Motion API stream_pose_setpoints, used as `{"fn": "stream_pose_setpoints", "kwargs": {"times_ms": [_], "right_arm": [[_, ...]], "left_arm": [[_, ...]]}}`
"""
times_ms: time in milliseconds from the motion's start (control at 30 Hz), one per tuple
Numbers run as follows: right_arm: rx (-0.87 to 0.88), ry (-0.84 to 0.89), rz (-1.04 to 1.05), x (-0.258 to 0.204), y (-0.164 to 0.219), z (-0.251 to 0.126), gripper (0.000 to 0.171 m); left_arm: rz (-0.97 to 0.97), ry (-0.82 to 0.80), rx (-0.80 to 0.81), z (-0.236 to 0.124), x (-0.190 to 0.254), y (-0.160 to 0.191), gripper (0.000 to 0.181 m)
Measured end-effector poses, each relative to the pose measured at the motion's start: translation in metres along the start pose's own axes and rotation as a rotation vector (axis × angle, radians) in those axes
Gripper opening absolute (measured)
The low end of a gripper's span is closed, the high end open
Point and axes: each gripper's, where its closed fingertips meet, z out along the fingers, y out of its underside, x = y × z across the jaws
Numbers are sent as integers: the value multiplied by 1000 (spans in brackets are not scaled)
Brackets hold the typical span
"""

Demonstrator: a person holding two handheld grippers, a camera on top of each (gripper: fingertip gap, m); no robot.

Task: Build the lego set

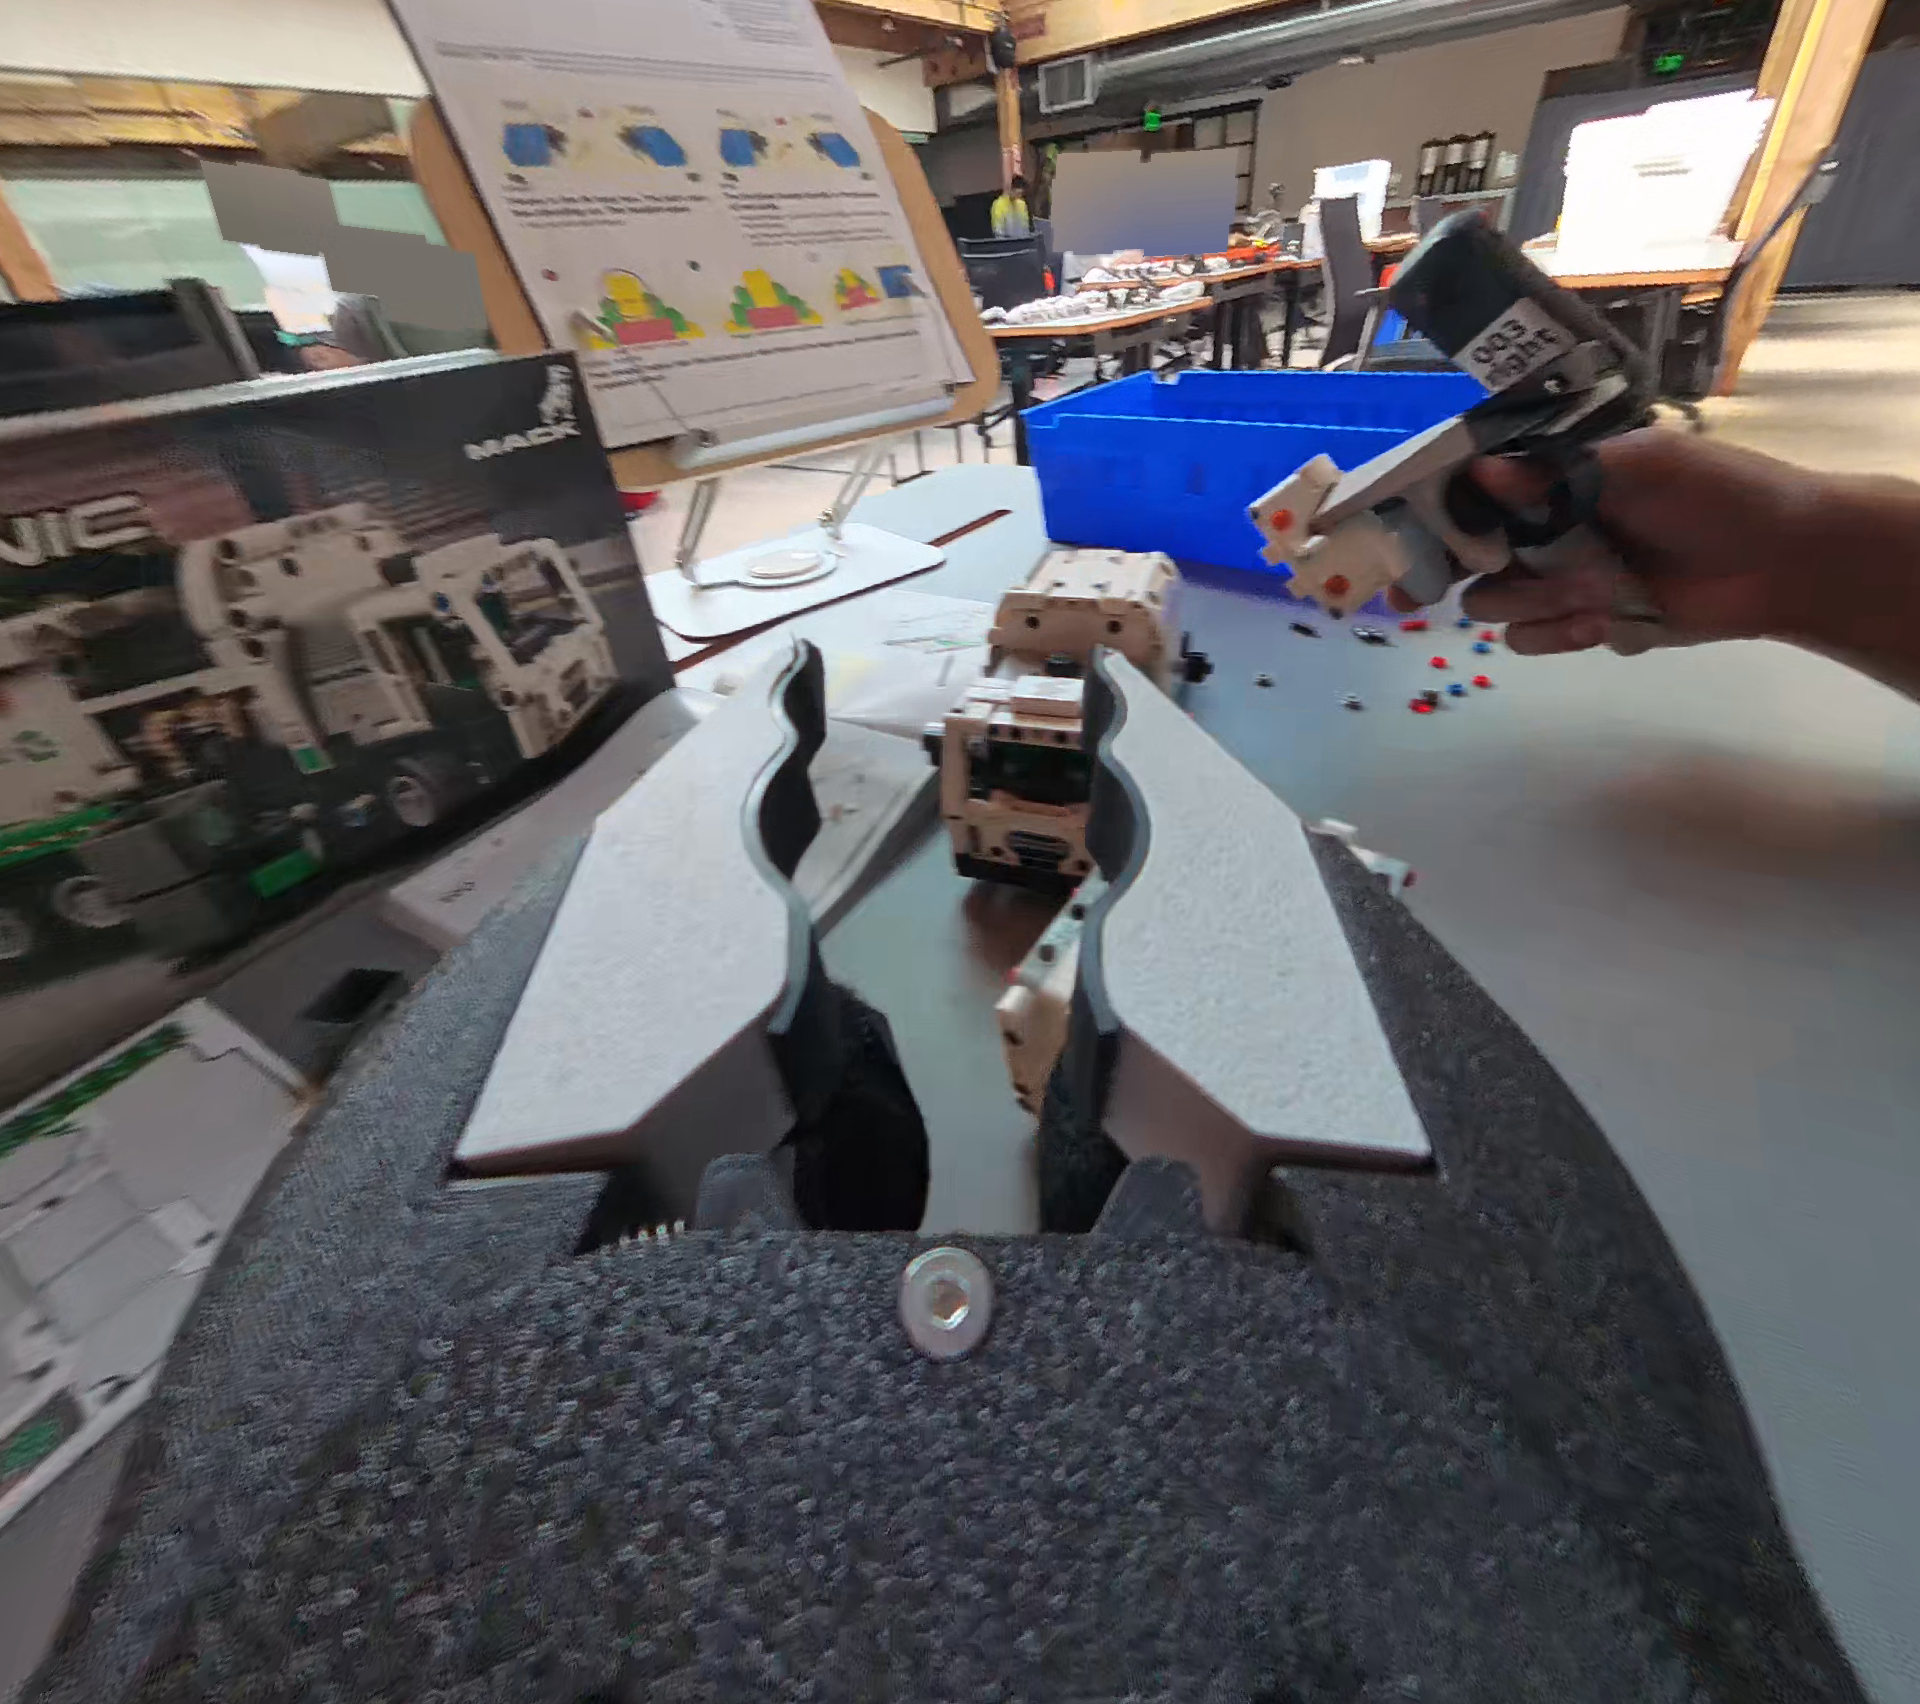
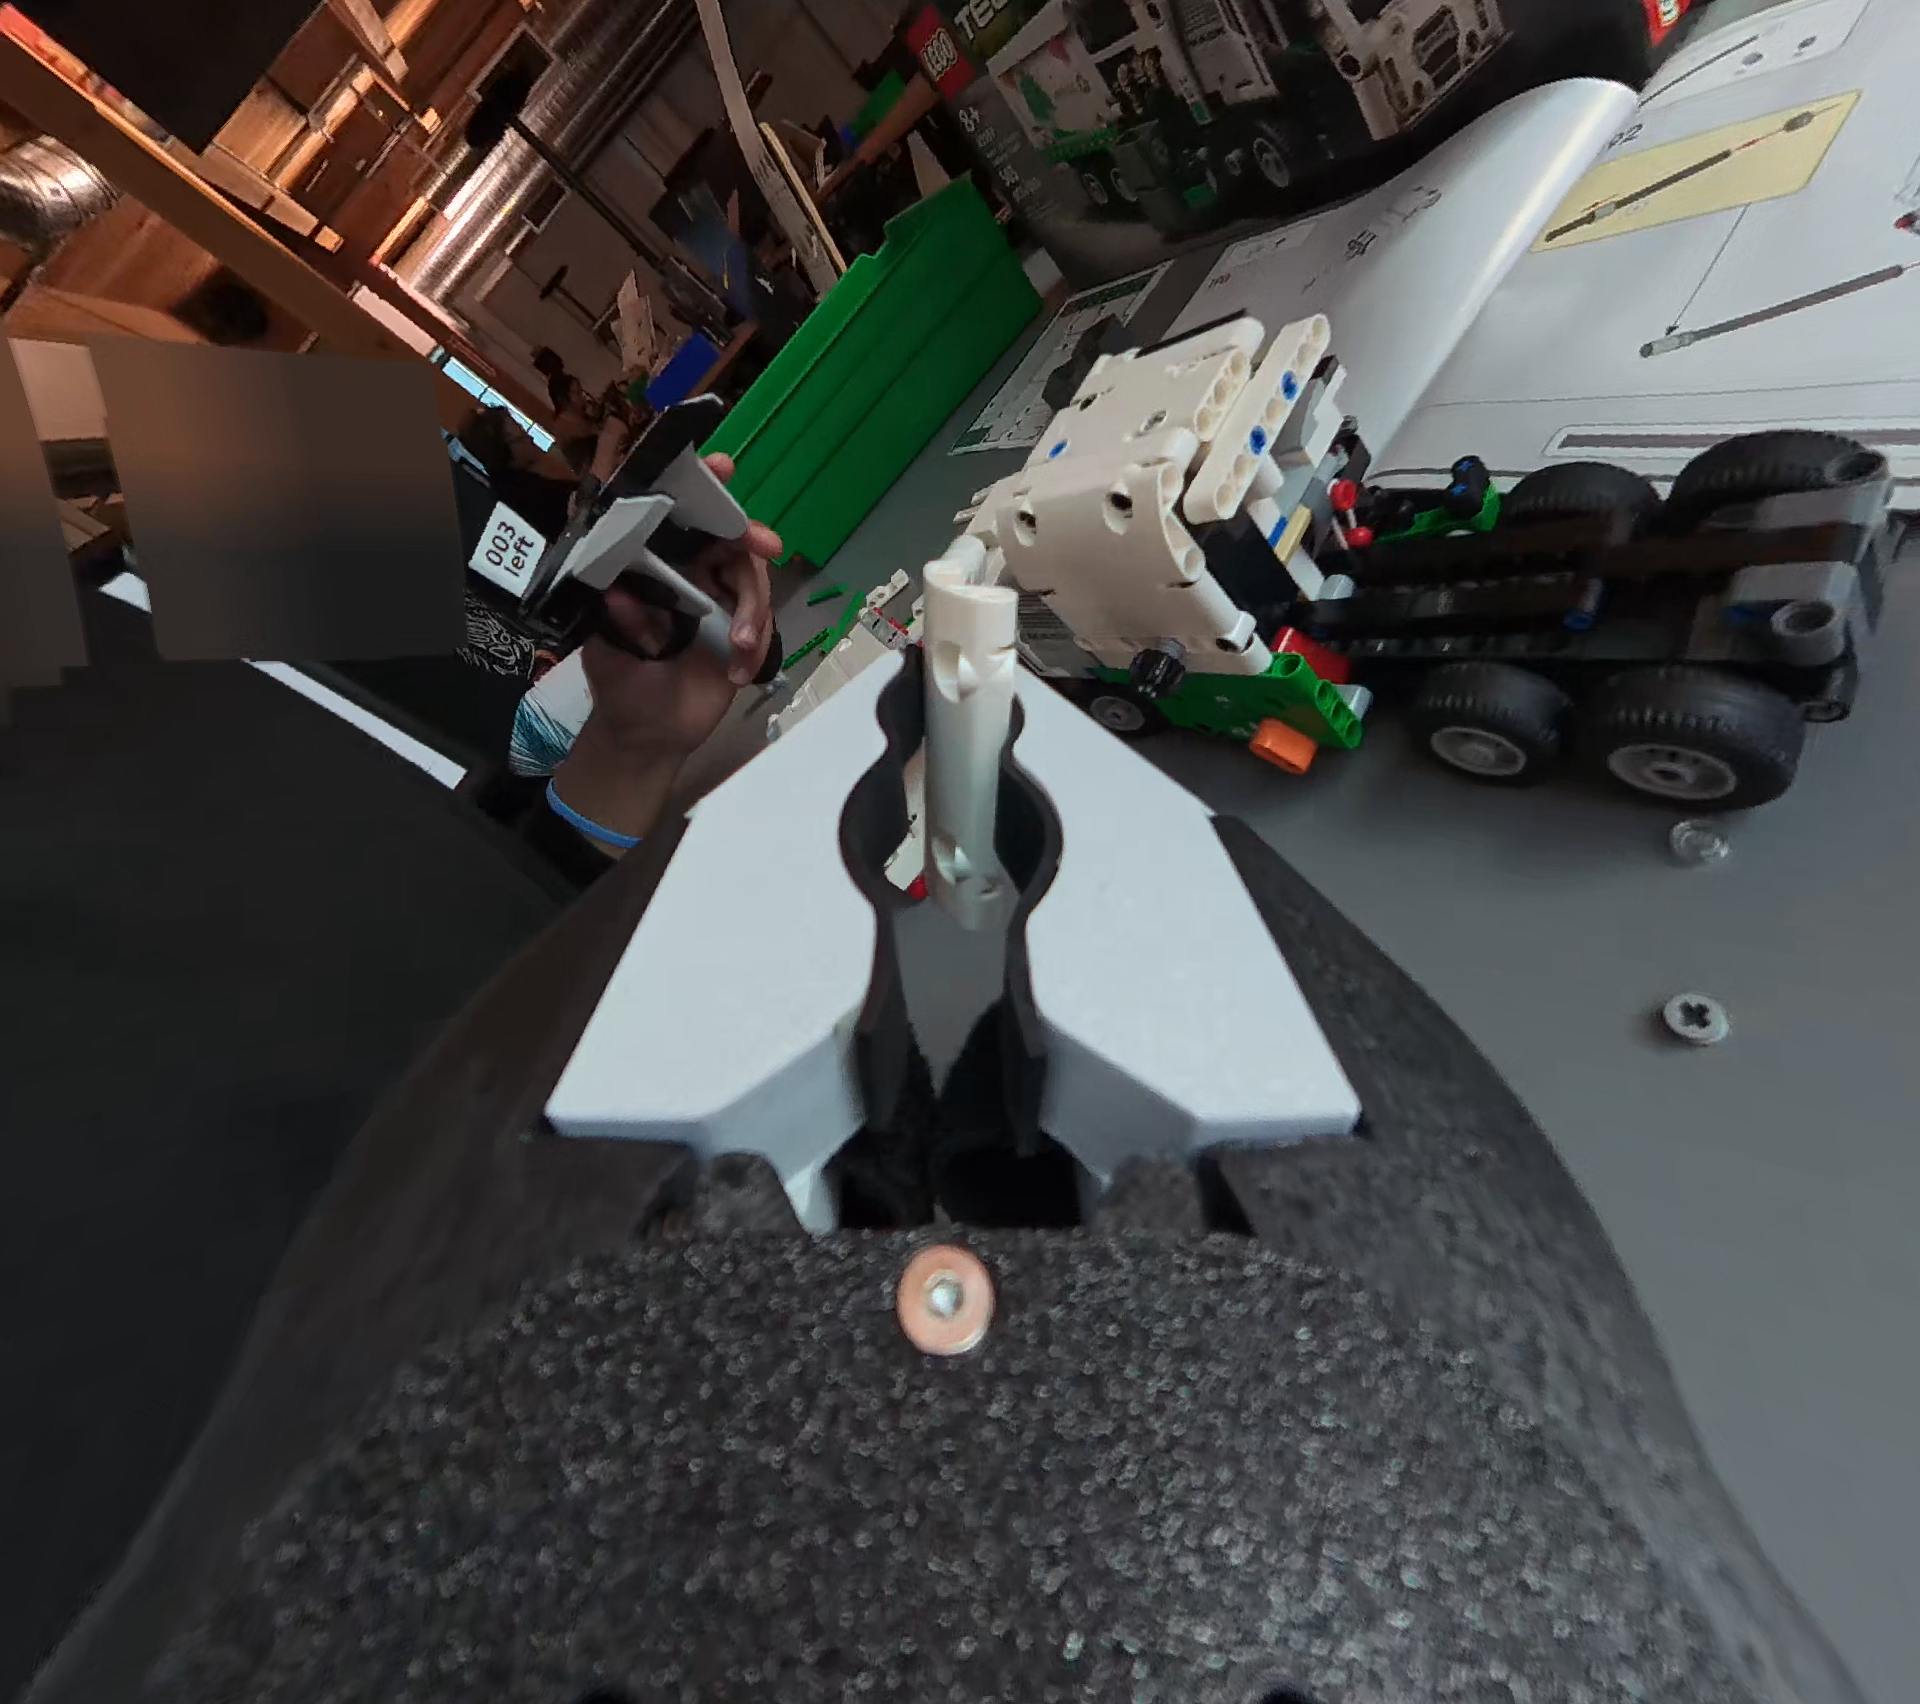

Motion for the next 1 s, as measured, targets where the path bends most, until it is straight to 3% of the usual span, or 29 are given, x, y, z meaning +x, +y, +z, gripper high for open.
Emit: {"fn": "stream_pose_setpoints", "kwargs": {"times_ms": [267, 367, 433, 500, 1000], "right_arm": [[-83, 2, 129, 18, 13, -10, 8], [-402, 2, 266, 8, 71, -6, 8], [-631, 71, 234, 5, 117, -8, 9], [-702, 22, 230, -14, 134, -6, 9], [-686, 161, -48, -2, 142, -1, 19]], "left_arm": [[-19, -138, -90, 1, -39, 28, 46], [-17, -142, -122, 2, -40, 36, 33], [-25, -139, -128, 3, -40, 38, 33], [-30, -128, -110, 4, -38, 35, 33], [27, -99, -135, 4, -23, 34, 35]]}}
